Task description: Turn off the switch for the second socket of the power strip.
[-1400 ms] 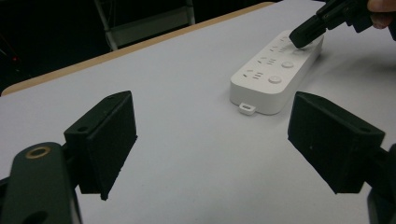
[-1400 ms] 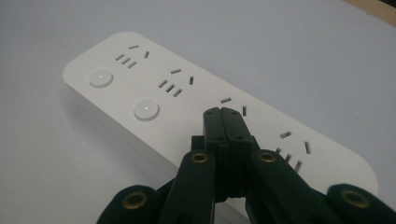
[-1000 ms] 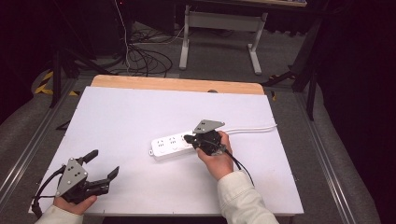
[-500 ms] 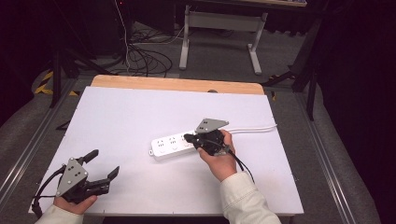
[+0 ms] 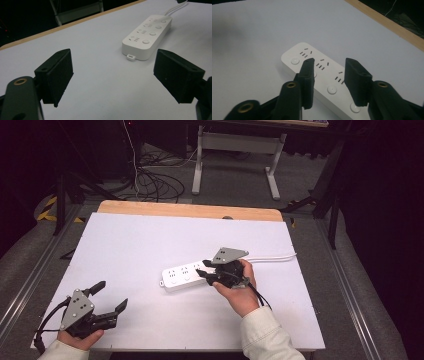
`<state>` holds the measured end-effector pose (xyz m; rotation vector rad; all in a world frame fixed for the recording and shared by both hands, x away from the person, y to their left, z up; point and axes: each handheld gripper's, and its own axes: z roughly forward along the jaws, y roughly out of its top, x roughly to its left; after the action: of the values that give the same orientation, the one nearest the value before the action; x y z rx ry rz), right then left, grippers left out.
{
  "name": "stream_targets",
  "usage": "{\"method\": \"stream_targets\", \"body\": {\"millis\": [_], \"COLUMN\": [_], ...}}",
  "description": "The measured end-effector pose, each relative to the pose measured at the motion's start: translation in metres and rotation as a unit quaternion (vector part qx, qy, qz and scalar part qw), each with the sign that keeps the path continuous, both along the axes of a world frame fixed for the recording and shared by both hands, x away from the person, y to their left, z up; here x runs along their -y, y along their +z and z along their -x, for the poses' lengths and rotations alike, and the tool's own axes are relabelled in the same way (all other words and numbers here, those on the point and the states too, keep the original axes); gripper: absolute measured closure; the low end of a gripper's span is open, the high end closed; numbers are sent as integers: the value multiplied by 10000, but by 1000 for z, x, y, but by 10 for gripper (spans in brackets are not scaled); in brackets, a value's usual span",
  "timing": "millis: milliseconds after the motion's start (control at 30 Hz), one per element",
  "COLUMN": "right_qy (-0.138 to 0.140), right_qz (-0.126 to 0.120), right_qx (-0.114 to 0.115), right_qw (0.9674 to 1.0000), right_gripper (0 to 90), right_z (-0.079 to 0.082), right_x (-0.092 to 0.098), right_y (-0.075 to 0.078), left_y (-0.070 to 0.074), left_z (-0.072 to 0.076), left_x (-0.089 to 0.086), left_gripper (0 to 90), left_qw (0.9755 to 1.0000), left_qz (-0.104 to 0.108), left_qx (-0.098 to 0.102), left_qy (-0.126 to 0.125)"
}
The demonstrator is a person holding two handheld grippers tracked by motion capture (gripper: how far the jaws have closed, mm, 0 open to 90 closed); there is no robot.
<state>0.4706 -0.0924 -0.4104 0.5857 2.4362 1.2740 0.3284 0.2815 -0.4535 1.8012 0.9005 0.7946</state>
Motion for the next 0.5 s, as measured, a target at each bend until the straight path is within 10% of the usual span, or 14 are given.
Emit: {"method": "stream_targets", "body": {"millis": [500], "right_qy": [1], "right_qz": [-312], "right_qx": [-101], "right_qw": [9995], "right_gripper": [340], "right_z": [20], "right_x": [32], "right_y": [21], "left_y": [0], "left_z": [0], "left_x": [0], "left_gripper": [166], "left_qw": [10000], "left_qz": [14], "left_qx": [-14], "left_qy": [2]}}
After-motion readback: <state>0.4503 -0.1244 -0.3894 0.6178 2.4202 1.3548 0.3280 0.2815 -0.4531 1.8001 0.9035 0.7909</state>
